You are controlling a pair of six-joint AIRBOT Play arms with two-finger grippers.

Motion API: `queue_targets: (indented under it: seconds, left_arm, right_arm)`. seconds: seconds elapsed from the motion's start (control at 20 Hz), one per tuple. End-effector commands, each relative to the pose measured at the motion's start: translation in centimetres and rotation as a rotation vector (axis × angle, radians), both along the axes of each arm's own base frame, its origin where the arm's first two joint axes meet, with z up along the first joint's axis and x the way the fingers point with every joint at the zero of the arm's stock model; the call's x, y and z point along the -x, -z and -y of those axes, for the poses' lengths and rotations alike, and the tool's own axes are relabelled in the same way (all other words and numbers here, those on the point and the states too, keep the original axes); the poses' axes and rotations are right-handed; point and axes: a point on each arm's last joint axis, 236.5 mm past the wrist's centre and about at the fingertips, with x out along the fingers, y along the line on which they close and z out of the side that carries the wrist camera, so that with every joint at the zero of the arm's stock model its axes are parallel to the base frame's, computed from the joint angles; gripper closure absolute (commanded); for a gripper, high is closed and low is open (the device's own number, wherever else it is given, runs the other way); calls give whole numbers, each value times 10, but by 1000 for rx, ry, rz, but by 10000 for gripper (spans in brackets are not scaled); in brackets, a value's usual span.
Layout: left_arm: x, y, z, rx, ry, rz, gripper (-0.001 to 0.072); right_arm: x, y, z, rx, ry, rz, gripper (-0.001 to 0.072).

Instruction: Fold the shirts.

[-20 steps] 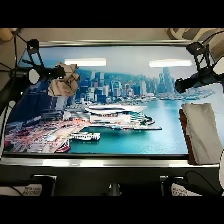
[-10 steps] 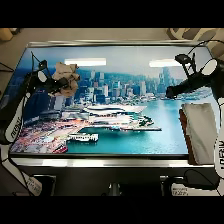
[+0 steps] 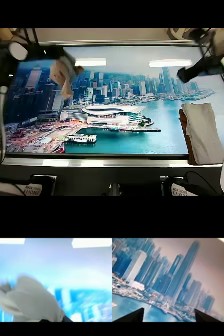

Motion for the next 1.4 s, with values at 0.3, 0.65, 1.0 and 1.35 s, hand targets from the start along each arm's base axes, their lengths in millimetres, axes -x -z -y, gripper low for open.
queue_targets:
  seconds: [0.3, 0.65, 1.0, 1.35]
  left_arm:
    - [187, -162, 146, 6, 368, 360, 683]
    - [204, 169, 232, -184, 445, -377, 681]
    - [222, 234, 203, -288, 472, -734, 25]
    - [211, 205, 47, -238, 253, -838, 95]
  right_arm:
    - [149, -214, -10, 86, 13, 487, 32]
    - [142, -57, -7, 23, 18, -133, 33]
    - [107, 104, -30, -121, -60, -593, 32]
    - [174, 196, -79, -314, -184, -874, 33]
